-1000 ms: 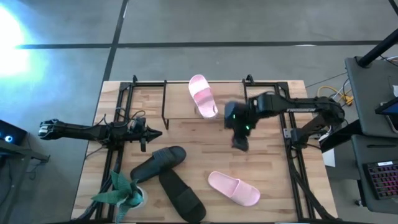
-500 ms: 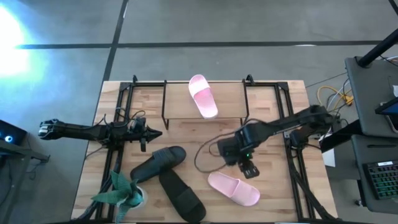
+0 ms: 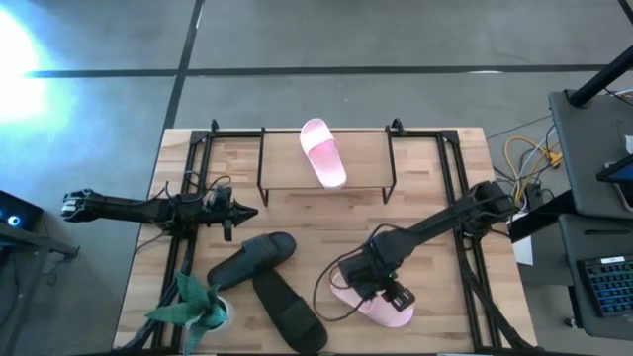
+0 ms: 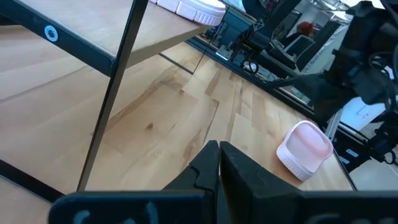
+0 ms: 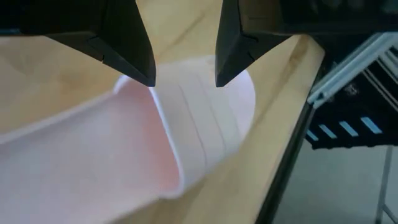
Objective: Pick and place slides into the shelf
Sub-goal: Put the pink slide on the shelf
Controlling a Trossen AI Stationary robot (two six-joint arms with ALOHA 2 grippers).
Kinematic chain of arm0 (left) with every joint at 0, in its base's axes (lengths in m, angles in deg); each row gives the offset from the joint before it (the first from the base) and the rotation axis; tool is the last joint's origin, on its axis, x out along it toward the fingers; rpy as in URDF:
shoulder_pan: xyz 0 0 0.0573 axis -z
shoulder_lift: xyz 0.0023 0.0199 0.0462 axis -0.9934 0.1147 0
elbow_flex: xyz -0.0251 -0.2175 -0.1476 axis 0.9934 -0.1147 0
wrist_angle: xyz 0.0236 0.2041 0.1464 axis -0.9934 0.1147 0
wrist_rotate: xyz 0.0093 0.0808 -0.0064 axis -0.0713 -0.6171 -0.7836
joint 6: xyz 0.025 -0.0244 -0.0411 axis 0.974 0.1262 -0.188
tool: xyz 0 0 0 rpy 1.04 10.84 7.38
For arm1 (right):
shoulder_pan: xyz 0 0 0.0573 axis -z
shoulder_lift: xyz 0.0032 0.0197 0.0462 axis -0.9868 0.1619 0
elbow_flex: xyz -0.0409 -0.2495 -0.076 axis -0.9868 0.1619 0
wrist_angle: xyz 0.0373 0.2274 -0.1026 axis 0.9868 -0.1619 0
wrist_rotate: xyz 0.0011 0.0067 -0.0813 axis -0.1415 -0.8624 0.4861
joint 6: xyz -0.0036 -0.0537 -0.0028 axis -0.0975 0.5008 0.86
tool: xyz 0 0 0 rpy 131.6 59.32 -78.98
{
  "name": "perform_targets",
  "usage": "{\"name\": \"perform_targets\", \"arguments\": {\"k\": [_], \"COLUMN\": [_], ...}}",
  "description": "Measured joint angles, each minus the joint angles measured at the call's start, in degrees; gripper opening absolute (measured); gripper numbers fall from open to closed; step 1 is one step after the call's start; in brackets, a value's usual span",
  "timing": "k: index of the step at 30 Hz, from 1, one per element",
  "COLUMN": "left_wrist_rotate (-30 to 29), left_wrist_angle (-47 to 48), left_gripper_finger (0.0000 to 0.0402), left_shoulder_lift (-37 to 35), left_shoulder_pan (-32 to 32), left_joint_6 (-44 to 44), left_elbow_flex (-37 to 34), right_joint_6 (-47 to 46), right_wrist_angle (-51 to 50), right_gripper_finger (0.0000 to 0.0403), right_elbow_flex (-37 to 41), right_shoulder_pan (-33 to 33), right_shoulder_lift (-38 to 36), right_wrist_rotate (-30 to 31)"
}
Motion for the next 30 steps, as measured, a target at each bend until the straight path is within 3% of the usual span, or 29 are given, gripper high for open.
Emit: {"name": "perform_targets", "arguments": {"k": [15,20,24,30], "left_wrist_rotate": [0.0,0.0,0.0,0.0], "left_wrist_angle": [0.0,0.0,0.0,0.0], "left_gripper_finger": [0.0,0.0,0.0,0.0], "left_shoulder_lift": [0.0,0.0,0.0,0.0], "left_shoulder_pan": [0.0,0.0,0.0,0.0], "left_joint_6": [0.0,0.0,0.0,0.0], "left_elbow_flex": [0.0,0.0,0.0,0.0], "right_joint_6": [-2.9,-3.2,-2.9,-2.3], "right_wrist_angle": [1.4,-4.5,-10.5,-10.5], "right_gripper_finger": [0.0158,0.0158,0.0157,0.0157], "right_elbow_flex": [-11.9,-15.6,-17.3,-16.5], "right_shoulder_pan": [-1.1,-1.2,-1.3,-1.6], "right_shoulder_lift": [11.1,15.2,15.8,14.1], "right_wrist_rotate": [2.1,1.9,1.9,1.9]}}
